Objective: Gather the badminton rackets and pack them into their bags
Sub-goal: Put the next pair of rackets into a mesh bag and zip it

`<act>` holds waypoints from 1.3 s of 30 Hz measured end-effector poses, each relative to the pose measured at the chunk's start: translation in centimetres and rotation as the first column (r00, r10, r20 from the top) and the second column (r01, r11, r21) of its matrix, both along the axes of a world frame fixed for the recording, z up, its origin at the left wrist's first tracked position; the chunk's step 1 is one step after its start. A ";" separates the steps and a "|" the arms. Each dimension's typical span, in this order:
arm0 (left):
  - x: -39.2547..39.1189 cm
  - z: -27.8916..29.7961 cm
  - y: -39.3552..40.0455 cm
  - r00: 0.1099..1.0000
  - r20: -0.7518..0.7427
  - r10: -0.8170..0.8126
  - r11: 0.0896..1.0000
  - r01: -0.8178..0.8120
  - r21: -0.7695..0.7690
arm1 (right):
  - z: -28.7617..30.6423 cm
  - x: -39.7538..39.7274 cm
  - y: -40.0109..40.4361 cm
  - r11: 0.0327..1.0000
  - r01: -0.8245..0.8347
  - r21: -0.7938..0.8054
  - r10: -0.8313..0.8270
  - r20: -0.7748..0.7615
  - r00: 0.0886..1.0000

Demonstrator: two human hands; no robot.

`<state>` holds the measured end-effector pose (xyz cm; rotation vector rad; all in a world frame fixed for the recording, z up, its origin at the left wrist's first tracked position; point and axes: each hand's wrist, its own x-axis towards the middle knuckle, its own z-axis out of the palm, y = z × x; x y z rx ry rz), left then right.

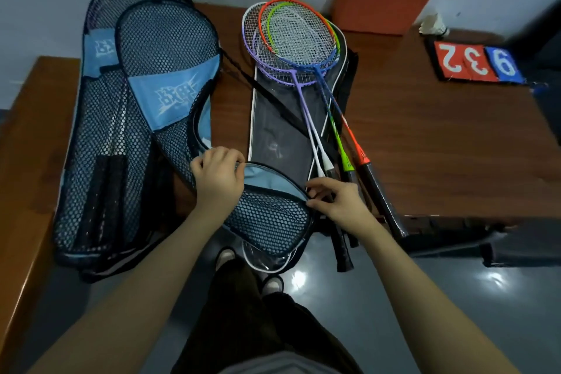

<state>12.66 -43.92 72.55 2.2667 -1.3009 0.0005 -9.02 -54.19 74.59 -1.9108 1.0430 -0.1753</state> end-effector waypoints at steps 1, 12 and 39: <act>-0.2 -0.2 -0.1 1.000 0.011 -0.016 1.000 0.016 0.001 | -0.1 0.0 0.1 0.998 -0.024 -0.050 0.021 -0.066 0.998; -4.2 -0.1 0.9 0.945 0.029 -0.327 0.943 0.328 -0.058 | 0.4 2.0 1.9 0.995 0.100 0.029 -0.103 0.160 0.982; -6.1 -1.2 1.1 0.964 0.115 -0.242 0.968 0.248 -0.044 | -3.8 -3.6 2.5 0.876 -0.046 -0.481 -0.182 -0.416 0.891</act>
